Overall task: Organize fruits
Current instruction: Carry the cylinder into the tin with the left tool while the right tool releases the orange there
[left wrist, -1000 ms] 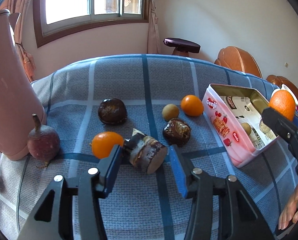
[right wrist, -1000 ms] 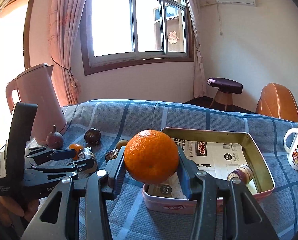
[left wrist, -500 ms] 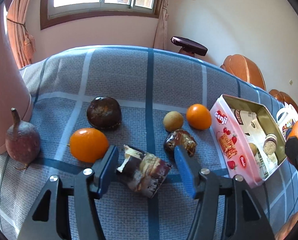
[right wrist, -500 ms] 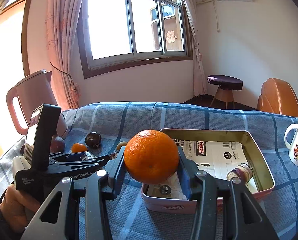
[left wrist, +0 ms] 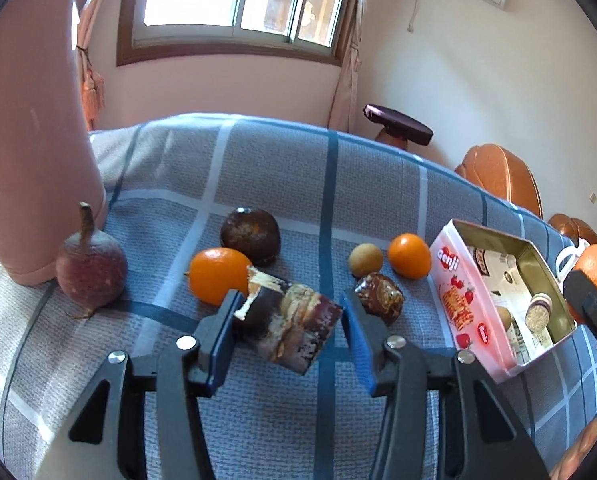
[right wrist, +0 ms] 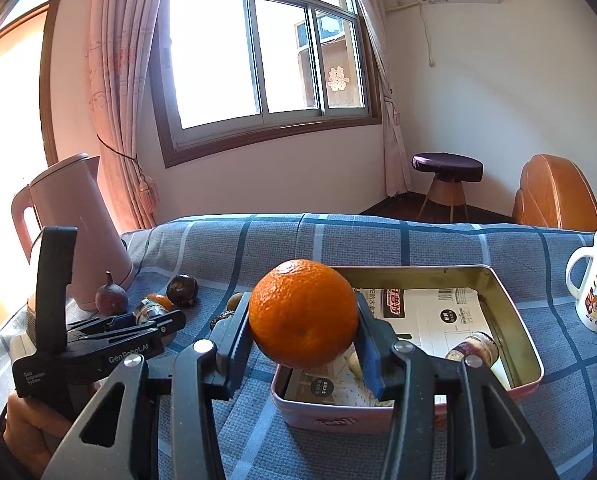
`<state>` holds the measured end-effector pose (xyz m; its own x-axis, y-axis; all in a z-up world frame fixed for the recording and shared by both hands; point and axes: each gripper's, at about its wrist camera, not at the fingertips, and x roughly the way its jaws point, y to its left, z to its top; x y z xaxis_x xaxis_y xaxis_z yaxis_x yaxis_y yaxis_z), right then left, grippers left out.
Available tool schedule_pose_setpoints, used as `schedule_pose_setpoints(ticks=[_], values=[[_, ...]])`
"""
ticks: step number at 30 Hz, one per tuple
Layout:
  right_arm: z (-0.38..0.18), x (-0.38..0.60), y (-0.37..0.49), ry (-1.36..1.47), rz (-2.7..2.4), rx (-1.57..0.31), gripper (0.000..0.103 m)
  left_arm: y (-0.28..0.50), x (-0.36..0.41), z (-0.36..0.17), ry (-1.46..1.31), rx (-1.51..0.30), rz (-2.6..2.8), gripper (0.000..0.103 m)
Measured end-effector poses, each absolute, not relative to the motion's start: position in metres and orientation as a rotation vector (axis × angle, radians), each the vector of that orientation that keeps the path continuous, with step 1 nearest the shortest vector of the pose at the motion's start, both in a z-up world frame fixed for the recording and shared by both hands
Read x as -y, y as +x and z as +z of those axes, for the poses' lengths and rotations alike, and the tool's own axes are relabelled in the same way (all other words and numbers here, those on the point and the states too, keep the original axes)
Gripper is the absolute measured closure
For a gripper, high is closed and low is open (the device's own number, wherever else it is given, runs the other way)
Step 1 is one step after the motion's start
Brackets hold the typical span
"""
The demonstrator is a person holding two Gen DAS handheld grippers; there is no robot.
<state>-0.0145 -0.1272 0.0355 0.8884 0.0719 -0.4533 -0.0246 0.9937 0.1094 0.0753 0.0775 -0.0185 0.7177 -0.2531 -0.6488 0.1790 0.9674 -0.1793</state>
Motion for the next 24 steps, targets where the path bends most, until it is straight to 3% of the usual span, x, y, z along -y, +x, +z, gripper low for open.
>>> schedule_pose_setpoints(ticks=[10, 24], values=[[0.036, 0.165, -0.014, 0.137, 0.033, -0.464, 0.055, 0.043, -0.057, 0.003, -0.059, -0.604, -0.246, 0.052], [0.039, 0.251, -0.018, 0.163, -0.12, -0.448, 0.055, 0.041, 0.04, 0.019, 0.044, -0.554, -0.354, 0.052]])
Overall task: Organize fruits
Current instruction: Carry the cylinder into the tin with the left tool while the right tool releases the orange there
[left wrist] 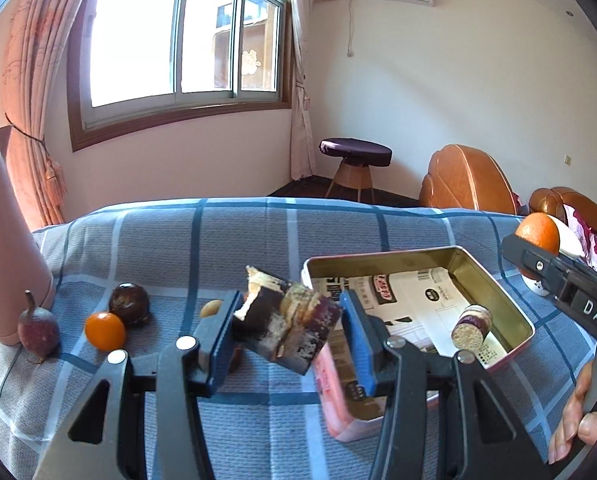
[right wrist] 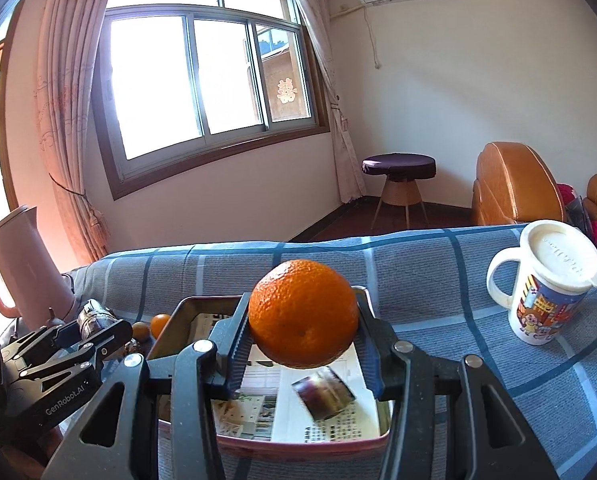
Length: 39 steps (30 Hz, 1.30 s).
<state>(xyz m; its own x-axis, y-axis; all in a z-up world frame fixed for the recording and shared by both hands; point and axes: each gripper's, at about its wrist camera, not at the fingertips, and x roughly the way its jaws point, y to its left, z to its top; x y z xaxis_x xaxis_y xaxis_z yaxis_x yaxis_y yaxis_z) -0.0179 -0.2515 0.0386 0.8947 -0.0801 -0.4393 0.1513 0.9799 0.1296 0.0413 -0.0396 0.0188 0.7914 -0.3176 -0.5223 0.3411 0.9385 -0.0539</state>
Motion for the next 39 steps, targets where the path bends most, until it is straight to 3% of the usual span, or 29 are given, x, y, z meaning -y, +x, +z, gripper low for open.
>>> schedule_pose_setpoints(ticks=[14, 39], values=[[0.014, 0.261, 0.01, 0.121, -0.095, -0.557, 0.054, 0.059, 0.121, 0.0, 0.14, -0.619, -0.359, 0.052], [-0.003, 0.265, 0.021, 0.19, -0.012, -0.643, 0.053, 0.072, 0.122, -0.009, 0.132, -0.696, -0.338, 0.051]])
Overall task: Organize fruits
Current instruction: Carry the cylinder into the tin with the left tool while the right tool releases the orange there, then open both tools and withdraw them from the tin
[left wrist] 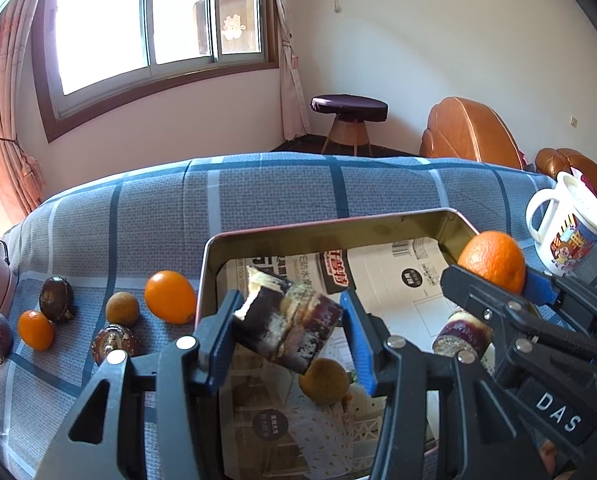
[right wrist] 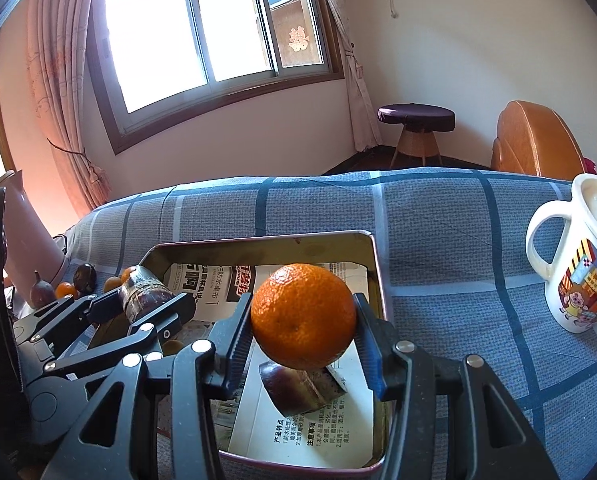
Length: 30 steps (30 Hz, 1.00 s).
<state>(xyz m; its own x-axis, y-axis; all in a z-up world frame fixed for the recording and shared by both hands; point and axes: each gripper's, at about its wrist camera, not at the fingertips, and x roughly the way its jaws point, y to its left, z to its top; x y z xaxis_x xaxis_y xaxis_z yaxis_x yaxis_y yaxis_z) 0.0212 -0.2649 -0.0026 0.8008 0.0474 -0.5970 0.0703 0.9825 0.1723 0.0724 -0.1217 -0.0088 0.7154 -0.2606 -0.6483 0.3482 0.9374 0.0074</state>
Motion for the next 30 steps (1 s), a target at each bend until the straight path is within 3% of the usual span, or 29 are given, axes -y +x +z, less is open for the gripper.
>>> schedule_pose_setpoints(ticks=[8, 11, 14, 16, 17, 19, 21, 23, 30], values=[[-0.001, 0.267, 0.019, 0.224, 0.011, -0.631, 0.053, 0.072, 0.122, -0.009, 0.133, -0.699, -0.337, 0.051], [0.003, 0.268, 0.015, 0.248, 0.036, -0.603, 0.035, 0.072, 0.124, -0.01, 0.142, -0.702, -0.342, 0.051], [0.009, 0.268, 0.009, 0.237, 0.012, -0.559, 0.033, 0.069, 0.125, -0.01, 0.15, -0.689, -0.333, 0.049], [0.014, 0.271, 0.005, 0.239, -0.03, -0.525, 0.033, 0.067, 0.125, -0.009, 0.153, -0.673, -0.321, 0.038], [0.015, 0.274, 0.003, 0.245, -0.052, -0.507, 0.033, 0.064, 0.125, -0.008, 0.155, -0.66, -0.313, 0.028], [0.019, 0.281, -0.001, 0.263, -0.091, -0.471, 0.033, 0.058, 0.124, -0.003, 0.158, -0.619, -0.304, 0.021], [0.02, 0.287, -0.005, 0.279, -0.121, -0.443, 0.028, 0.05, 0.123, 0.001, 0.168, -0.573, -0.283, 0.004], [0.022, 0.289, -0.007, 0.277, -0.15, -0.419, 0.026, 0.043, 0.121, 0.006, 0.172, -0.525, -0.266, 0.0], [0.023, 0.286, -0.011, 0.225, -0.199, -0.387, 0.026, 0.037, 0.111, 0.015, 0.169, -0.472, -0.213, 0.0]])
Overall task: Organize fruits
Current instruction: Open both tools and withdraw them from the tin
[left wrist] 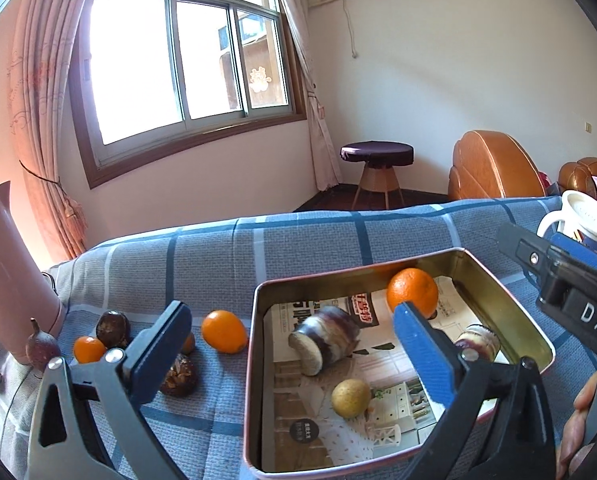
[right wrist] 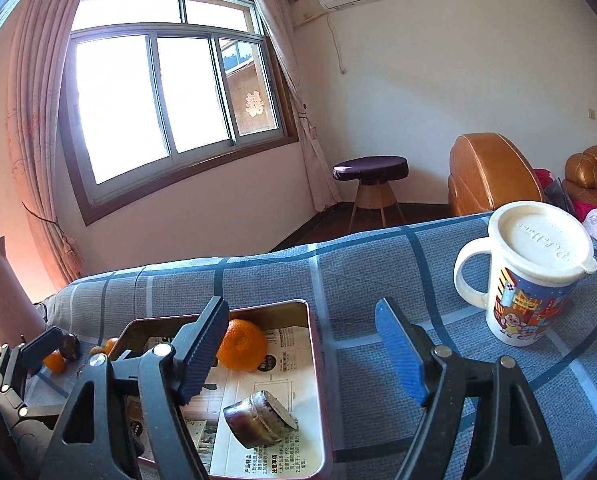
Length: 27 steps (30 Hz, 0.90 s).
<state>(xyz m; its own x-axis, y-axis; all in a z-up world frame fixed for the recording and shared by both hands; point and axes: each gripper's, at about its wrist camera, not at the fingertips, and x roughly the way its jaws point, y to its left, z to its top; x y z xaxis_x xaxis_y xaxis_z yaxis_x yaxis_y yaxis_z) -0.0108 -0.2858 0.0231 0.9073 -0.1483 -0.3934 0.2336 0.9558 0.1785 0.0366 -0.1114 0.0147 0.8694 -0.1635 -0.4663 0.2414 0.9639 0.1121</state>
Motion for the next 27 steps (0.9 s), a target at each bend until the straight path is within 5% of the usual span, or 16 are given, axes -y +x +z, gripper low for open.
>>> schedule_pose_setpoints(ticks=[8, 27], values=[[0.033, 0.279, -0.036, 0.201, -0.228, -0.213, 0.024, 0.035, 0.094, 0.018, 0.154, -0.446, -0.149, 0.0], [0.034, 0.246, -0.048, 0.157, -0.241, -0.217, 0.021, 0.024, 0.057, 0.014, 0.181, -0.424, -0.089, 0.0]])
